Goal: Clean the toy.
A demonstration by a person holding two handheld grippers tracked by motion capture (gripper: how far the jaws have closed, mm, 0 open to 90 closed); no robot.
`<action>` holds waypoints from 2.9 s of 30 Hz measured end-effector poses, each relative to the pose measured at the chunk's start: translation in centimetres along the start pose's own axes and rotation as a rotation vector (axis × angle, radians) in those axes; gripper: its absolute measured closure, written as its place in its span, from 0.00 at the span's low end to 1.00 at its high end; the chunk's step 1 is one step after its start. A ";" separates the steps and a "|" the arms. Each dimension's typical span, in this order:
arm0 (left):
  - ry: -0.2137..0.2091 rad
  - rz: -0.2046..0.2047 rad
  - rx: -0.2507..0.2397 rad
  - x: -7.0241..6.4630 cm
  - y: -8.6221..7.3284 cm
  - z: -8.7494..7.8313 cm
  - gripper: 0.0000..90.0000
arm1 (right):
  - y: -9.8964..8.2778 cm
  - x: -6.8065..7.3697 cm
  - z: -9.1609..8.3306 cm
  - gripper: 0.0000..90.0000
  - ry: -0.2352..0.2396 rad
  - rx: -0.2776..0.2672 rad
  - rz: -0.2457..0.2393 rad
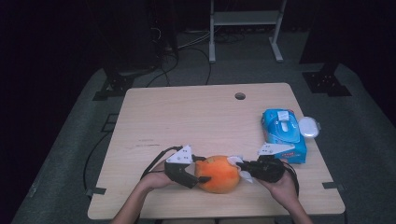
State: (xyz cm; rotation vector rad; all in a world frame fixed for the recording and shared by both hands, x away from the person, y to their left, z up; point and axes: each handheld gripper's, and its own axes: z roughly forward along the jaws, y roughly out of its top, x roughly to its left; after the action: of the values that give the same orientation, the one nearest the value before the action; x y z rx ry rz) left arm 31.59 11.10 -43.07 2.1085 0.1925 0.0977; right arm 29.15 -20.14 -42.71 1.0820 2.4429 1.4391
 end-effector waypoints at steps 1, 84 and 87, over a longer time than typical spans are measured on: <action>-0.002 0.003 0.003 0.0 0.0 0.0 0.34 | 0.0 -0.2 0.0 0.96 -0.004 0.006 0.002; -0.027 -0.059 -0.070 -0.6 0.0 2.1 0.24 | 2.2 2.6 -0.9 0.95 0.013 -0.069 -0.112; -0.024 -0.037 -0.068 -1.1 0.3 2.3 0.23 | 3.0 4.0 -0.5 0.95 0.035 -0.089 -0.147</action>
State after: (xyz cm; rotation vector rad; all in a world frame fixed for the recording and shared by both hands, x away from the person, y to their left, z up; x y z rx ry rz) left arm 30.90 8.85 -44.01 2.0364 0.2108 0.0556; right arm 27.57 -17.08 -39.06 0.8474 2.3997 1.5159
